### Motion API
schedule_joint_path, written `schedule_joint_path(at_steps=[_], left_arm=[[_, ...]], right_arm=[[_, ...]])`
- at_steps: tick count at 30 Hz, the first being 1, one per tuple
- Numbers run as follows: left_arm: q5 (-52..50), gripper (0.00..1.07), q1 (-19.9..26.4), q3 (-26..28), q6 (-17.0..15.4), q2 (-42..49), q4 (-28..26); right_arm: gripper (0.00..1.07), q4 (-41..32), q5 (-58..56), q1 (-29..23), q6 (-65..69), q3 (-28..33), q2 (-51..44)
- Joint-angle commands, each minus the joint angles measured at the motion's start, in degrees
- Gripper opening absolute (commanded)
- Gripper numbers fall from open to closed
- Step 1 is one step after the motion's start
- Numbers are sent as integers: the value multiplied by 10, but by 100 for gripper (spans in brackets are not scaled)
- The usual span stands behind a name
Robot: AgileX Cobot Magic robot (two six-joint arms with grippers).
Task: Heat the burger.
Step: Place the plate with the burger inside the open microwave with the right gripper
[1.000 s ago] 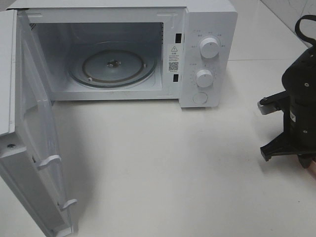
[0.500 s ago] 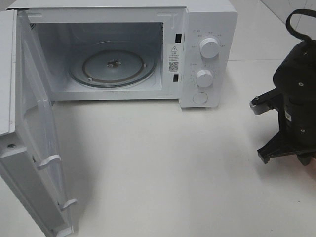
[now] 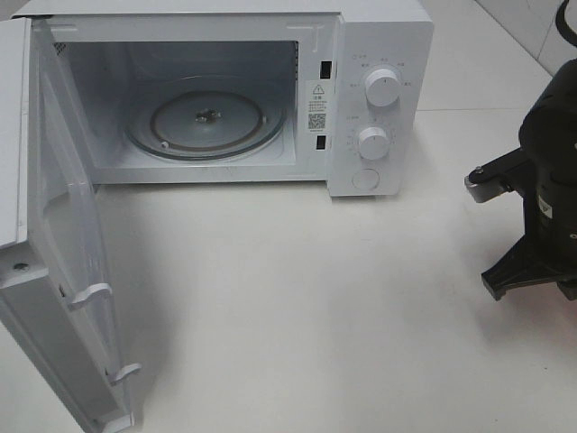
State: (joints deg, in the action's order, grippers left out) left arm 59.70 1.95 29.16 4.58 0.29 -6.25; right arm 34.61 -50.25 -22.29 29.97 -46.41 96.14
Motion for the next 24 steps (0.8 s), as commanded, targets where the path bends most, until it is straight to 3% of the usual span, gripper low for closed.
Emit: schedule_joint_path(at_steps=[1, 24], left_arm=[[-2, 98, -4, -3, 1, 12, -1], [-2, 98, -4, -3, 1, 12, -1]], right_arm=[[0, 23, -32, -20, 4, 18, -27], [0, 21, -124, -146, 2, 41, -118]])
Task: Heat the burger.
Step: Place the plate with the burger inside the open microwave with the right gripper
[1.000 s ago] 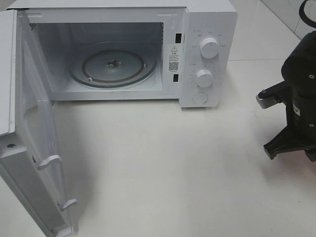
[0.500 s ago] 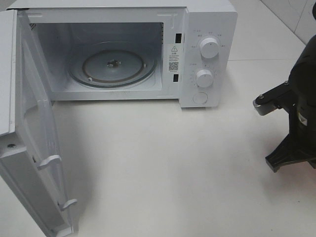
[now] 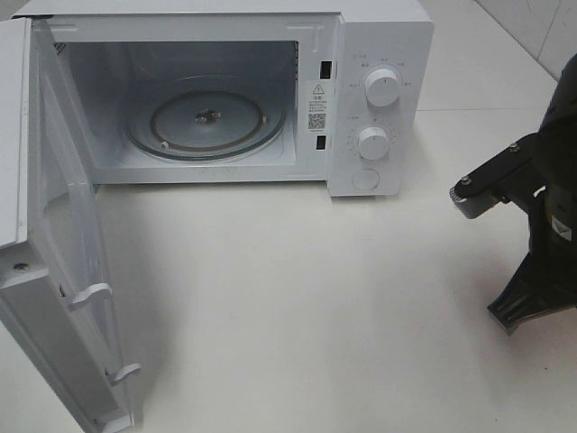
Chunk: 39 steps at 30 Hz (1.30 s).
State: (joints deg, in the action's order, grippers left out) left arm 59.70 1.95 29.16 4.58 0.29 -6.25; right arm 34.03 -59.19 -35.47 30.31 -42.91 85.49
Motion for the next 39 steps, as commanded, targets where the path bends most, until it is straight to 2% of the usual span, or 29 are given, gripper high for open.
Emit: schedule_joint_path(at_steps=[1, 3, 6, 18, 21, 25, 28, 30, 39], left_arm=[[-2, 98, -4, -3, 1, 12, -1], [-2, 98, -4, -3, 1, 12, -1], [-2, 98, -4, -3, 1, 12, -1], [-2, 98, -4, -3, 1, 12, -1], [-2, 98, -4, -3, 1, 12, -1], [-2, 98, -4, -3, 1, 12, -1], [-2, 98, -4, -3, 1, 12, -1], [-2, 98, -4, -3, 1, 12, -1], [-2, 98, -4, -3, 1, 12, -1]], right_arm=[[0, 27, -35, -14, -1, 6, -11], [0, 28, -44, -42, -1, 14, -26], [0, 28, -44, -48, -1, 17, -28], [0, 25, -78, -155, 1, 36, -35], [0, 25, -83, -163, 1, 36, -35], [1, 25, -103, -214, 2, 36, -35], [1, 25, -104, -223, 2, 36, -35], [2, 25, -116, -259, 12, 36, -35], [2, 25, -125, -327, 12, 36, -35]])
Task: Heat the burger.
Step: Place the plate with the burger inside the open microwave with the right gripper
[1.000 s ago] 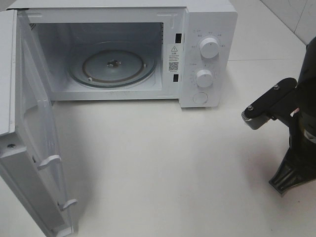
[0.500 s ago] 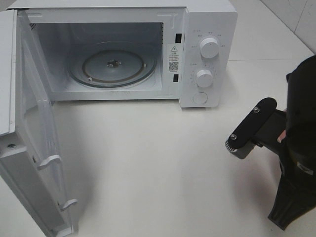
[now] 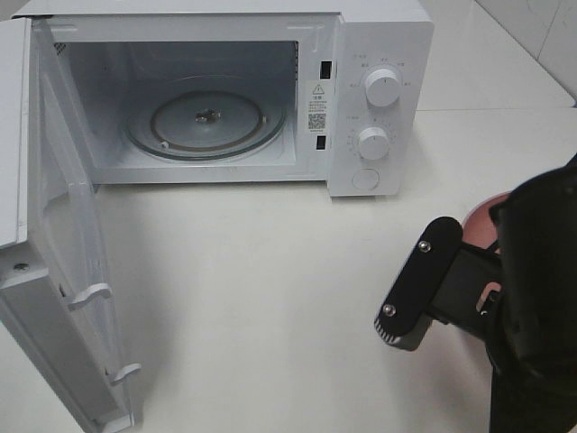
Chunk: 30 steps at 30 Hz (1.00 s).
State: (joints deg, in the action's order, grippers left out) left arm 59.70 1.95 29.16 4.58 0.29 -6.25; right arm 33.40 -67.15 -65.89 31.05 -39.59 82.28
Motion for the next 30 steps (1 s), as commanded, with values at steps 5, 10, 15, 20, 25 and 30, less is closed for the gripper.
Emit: schedule_joint_path(at_steps=[5, 10, 15, 20, 25, 30], left_arm=[[-2, 98, -4, -3, 1, 12, -1], [-2, 98, -4, -3, 1, 12, -1], [-2, 98, -4, -3, 1, 12, -1], [-2, 98, -4, -3, 1, 12, -1], [-2, 98, -4, -3, 1, 12, -1], [-2, 98, -4, -3, 1, 12, -1]], right_arm=[[2, 32, -45, -66, 5, 3, -3], [3, 36, -45, -103, 5, 3, -3], [3, 50, -44, -129, 4, 3, -3], [3, 68, -31, -137, -1, 3, -3], [3, 99, -30, -137, -3, 3, -3], [3, 110, -5, -137, -46, 3, -3]])
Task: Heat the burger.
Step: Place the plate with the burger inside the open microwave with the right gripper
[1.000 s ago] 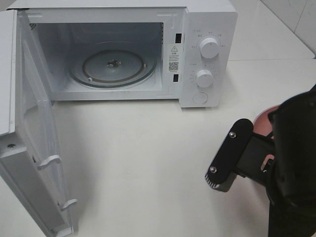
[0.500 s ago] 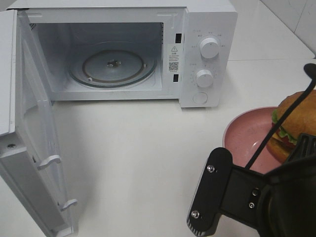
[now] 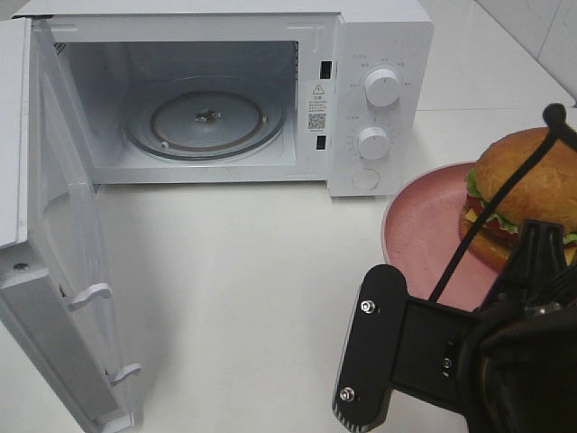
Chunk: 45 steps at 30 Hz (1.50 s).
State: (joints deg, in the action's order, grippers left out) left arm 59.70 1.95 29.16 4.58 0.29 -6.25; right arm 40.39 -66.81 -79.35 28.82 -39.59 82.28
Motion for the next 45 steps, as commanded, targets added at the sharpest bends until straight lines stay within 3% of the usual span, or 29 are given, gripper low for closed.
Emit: schedule_joint_path(at_steps=[1, 45], left_arm=[[-2, 98, -4, -3, 1, 12, -1], [-2, 98, -4, -3, 1, 12, -1]], right_arm=[[3, 40, 5, -2, -41, 3, -3], [0, 135, 249, -2, -211, 1, -2]])
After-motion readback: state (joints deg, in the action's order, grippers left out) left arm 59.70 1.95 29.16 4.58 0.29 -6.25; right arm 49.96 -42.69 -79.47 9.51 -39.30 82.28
